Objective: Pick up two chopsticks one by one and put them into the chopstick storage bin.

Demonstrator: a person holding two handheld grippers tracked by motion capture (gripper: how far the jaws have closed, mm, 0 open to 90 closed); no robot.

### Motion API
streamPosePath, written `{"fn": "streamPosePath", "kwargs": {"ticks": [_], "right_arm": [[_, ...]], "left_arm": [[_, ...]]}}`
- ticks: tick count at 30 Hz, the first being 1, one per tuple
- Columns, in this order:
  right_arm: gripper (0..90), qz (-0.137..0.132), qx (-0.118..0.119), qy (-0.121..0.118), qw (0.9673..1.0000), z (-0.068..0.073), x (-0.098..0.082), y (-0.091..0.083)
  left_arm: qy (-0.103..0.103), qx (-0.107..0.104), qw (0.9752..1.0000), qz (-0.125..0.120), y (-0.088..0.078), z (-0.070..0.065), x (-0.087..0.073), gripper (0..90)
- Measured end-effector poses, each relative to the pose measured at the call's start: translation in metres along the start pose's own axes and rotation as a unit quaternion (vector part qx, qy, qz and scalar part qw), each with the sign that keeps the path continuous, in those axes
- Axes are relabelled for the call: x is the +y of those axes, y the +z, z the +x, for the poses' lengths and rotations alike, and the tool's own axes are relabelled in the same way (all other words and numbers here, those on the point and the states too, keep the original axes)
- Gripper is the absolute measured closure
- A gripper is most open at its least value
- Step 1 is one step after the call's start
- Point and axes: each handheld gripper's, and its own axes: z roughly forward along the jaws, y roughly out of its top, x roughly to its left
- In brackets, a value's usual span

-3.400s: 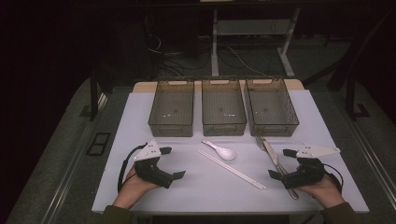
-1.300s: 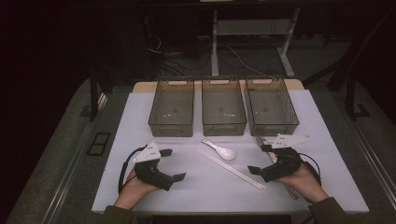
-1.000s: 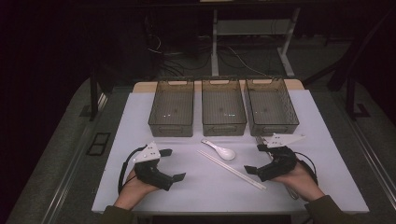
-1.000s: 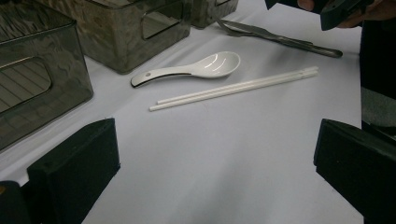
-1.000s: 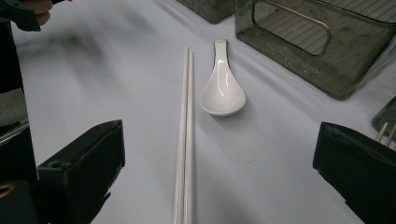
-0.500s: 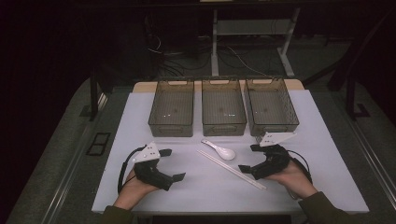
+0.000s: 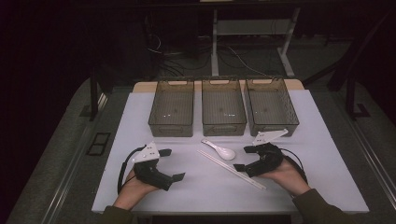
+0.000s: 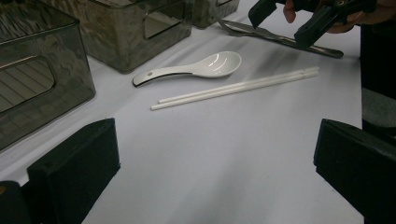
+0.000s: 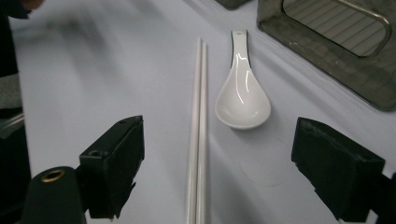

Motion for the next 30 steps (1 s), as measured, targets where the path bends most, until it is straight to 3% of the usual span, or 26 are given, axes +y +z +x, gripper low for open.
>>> {"fn": "streamPosePath", "kwargs": {"ticks": [9,14,30], "right_arm": [[37.8,0.015,-0.005,-0.003,0.9999,-0.002,-0.001,0.003],[43.4,0.029,0.007,-0.002,0.9996,-0.001,-0.002,0.007],[62.5,0.037,0.012,-0.002,0.9992,0.002,-0.005,0.013]], "left_arm": [[0.001,0.0,1.0,0.001,0.0,0.0,0.0,0.0],[-0.002,-0.002,1.0,0.001,0.001,0.0,0.0,0.0],[0.001,-0.002,1.0,0.002,0.001,0.0,-0.001,0.0]]}}
